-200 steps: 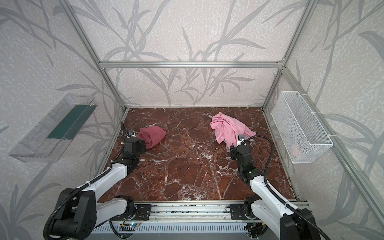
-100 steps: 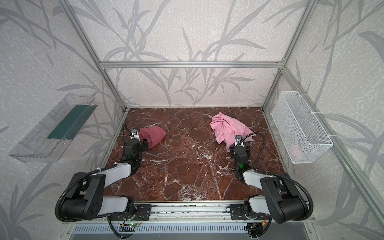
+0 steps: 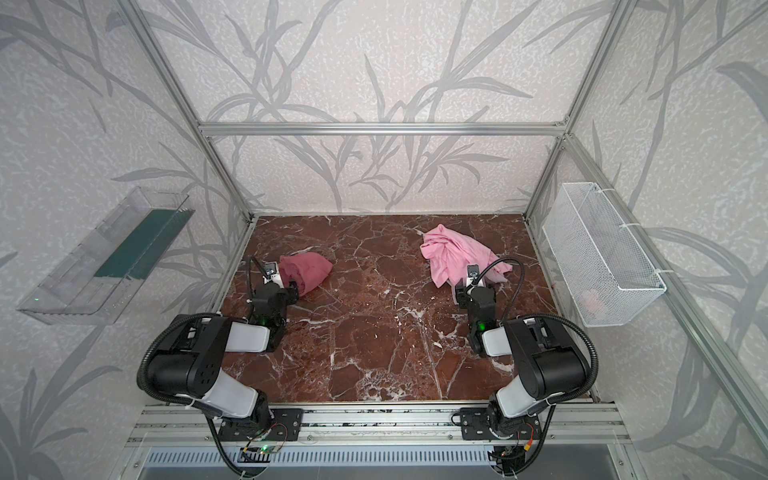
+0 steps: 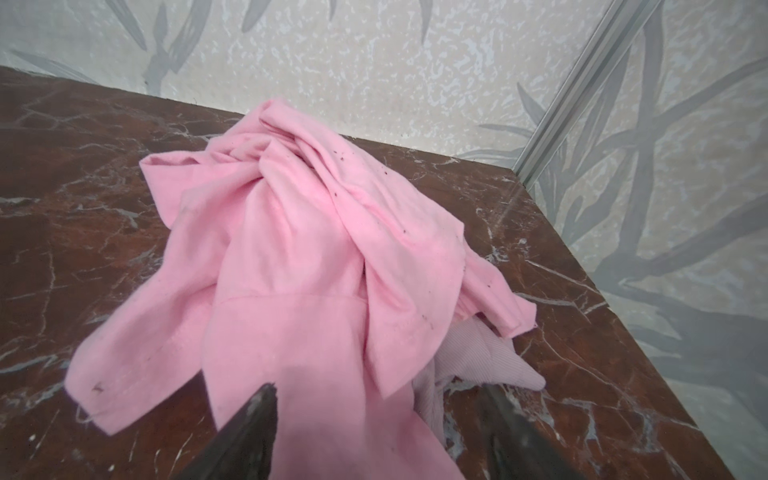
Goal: Pick out a specific cloth from the pile
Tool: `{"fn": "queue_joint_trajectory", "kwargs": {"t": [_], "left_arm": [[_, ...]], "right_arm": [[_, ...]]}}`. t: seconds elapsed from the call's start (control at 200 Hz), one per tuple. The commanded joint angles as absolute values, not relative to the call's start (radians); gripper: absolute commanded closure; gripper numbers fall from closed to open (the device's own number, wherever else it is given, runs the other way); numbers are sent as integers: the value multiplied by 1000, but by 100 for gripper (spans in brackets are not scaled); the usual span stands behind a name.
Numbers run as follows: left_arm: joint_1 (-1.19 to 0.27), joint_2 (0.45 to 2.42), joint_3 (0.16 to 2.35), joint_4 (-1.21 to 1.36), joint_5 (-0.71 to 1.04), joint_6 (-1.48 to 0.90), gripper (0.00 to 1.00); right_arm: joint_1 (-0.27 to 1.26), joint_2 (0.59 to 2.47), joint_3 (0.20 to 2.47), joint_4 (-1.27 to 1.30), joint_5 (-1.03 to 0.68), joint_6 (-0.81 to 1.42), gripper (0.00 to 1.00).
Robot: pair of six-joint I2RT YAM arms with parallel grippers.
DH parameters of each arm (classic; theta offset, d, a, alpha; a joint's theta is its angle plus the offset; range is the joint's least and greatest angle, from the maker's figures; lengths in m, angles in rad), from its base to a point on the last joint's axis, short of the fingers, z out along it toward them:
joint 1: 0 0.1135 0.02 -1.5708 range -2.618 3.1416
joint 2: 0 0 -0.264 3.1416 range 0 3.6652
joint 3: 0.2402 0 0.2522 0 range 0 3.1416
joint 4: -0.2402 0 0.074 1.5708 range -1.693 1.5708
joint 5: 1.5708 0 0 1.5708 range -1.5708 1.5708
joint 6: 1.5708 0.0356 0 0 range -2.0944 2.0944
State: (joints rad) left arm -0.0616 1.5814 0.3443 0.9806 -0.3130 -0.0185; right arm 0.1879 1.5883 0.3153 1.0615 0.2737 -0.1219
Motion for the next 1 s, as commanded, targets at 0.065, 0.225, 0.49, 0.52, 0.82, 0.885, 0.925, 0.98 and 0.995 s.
{"fn": "queue_joint_trajectory", "kwargs": {"t": [0.065,0.225,0.49,0.52,0.82,0.885,0.925,0.98,0.995], "left_arm": [[-52,1579,346,1032,-315,-11,23],[-49,1583,345,1035,-313,-8,1],[-50,1582,343,1040,-316,-8,1],[-51,1582,342,1045,-316,-7,1],[-52,1583,341,1045,-318,-6,1],[-52,1583,341,1045,-318,-6,1],[-51,1583,344,1040,-314,-6,1],[-48,1582,351,1024,-311,-13,1],[-47,1582,353,1020,-312,-14,1]], "right_arm": [[172,1598,343,1061,173,-115,18],[169,1598,344,1058,174,-112,1],[169,1598,344,1057,176,-112,1],[169,1598,344,1057,175,-112,1],[169,1598,344,1057,175,-112,1],[169,1598,344,1057,175,-112,1],[169,1598,344,1057,175,-112,1],[169,1598,344,1057,175,-113,1],[169,1598,344,1057,175,-113,1]]}}
